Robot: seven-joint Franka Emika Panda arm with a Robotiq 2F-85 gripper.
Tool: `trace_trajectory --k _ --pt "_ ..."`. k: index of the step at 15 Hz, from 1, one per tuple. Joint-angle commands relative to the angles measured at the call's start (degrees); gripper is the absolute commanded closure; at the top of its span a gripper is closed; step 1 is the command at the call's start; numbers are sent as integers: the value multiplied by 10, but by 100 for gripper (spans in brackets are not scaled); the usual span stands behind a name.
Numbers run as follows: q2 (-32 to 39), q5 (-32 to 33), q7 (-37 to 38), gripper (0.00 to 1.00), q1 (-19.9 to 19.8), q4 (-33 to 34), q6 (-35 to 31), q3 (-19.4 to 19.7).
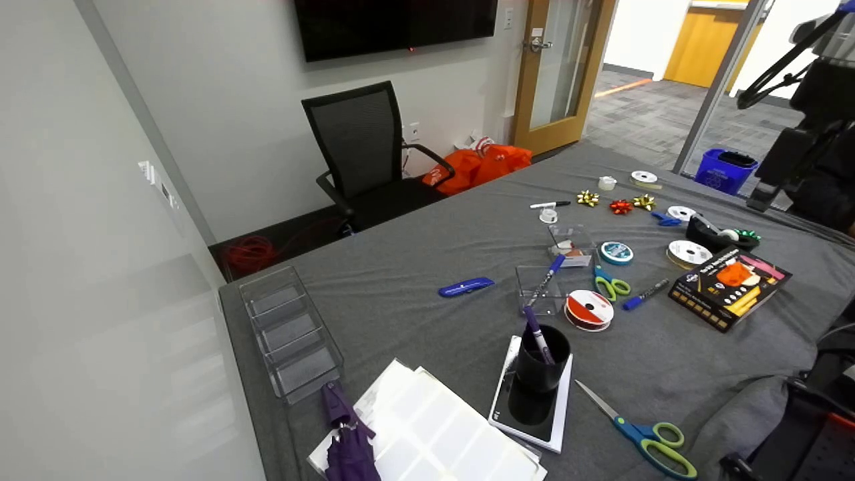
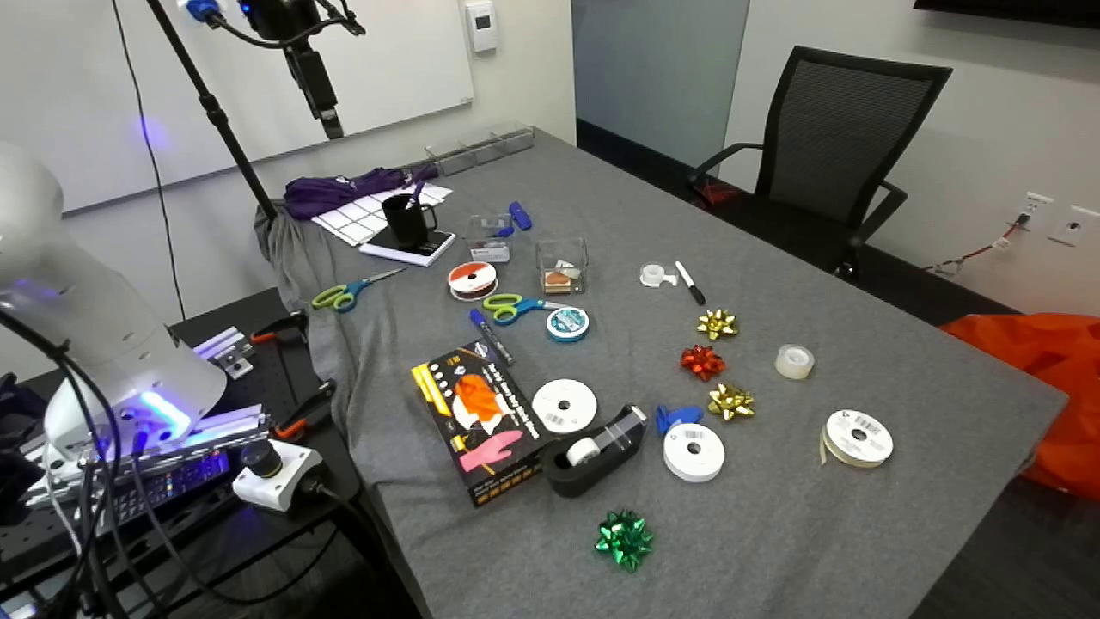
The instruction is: Move the clear container forwards.
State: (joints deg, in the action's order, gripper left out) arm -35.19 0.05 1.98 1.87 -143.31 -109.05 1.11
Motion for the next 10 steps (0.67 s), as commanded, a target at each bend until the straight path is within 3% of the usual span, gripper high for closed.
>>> trace_trajectory --k 1,6,10 --pt "0 -4 -3 0 -7 1 1 -6" --pt "0 -4 -3 0 -7 1 1 -6" --pt "44 -72 90 0 -12 26 -39 -12"
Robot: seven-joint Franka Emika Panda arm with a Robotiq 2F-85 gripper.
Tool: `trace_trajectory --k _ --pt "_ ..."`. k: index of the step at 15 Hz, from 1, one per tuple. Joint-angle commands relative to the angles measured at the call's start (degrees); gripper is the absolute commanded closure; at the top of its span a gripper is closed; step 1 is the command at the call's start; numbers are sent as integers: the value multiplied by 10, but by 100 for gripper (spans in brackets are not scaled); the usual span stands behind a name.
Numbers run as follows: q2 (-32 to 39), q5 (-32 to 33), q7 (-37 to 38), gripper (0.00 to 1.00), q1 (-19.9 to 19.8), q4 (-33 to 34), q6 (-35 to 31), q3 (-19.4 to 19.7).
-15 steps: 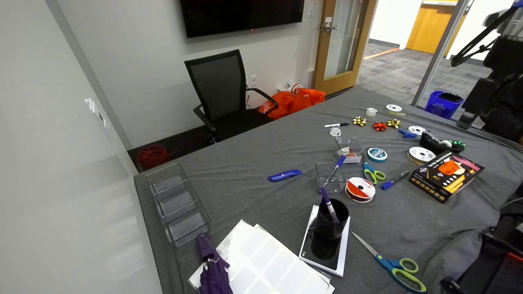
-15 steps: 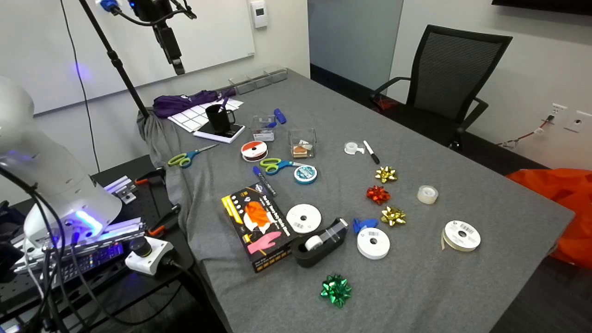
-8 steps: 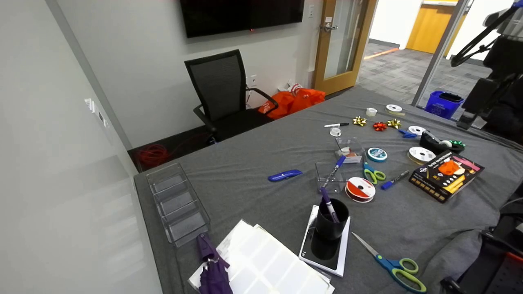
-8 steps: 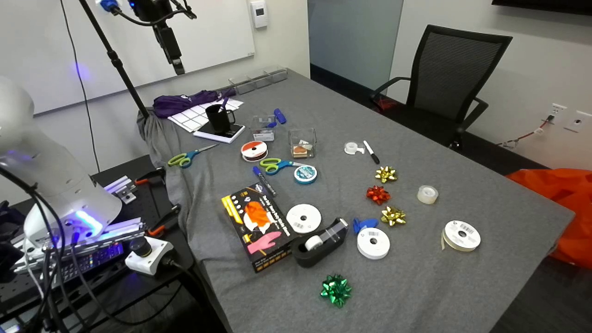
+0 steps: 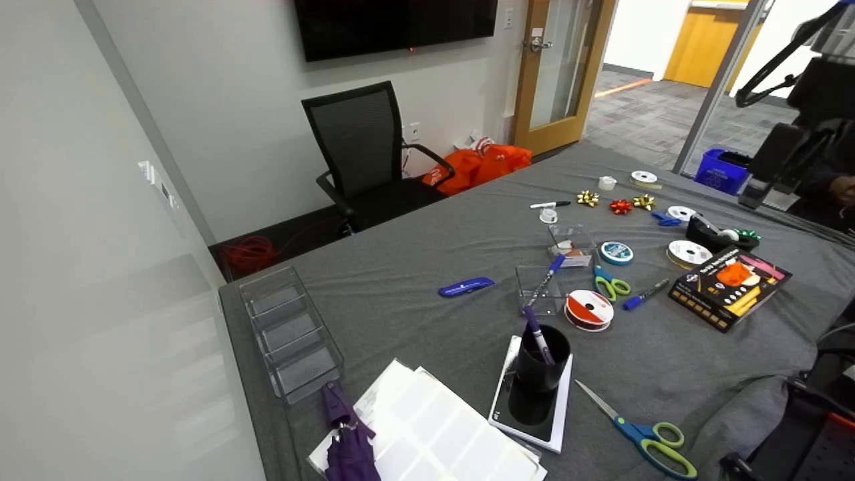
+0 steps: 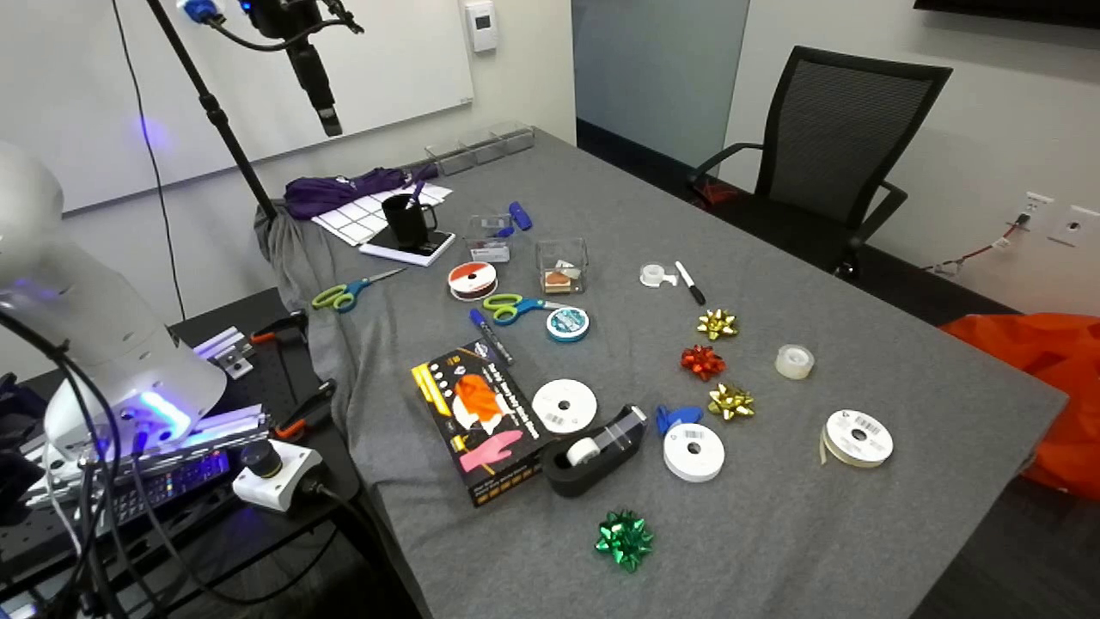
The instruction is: Move the clear container forwards.
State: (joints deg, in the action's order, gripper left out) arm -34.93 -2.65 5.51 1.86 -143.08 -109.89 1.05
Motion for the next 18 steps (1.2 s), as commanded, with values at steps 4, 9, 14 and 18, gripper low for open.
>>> trace_trajectory --k 4,9,14,18 --pt "104 -88 153 0 -24 51 -126 -24" --pt "192 -67 315 0 -51 71 -253 -54" --pt "282 -4 539 0 -58 109 -298 -78" --pt "346 30 614 0 -31 156 -272 -68"
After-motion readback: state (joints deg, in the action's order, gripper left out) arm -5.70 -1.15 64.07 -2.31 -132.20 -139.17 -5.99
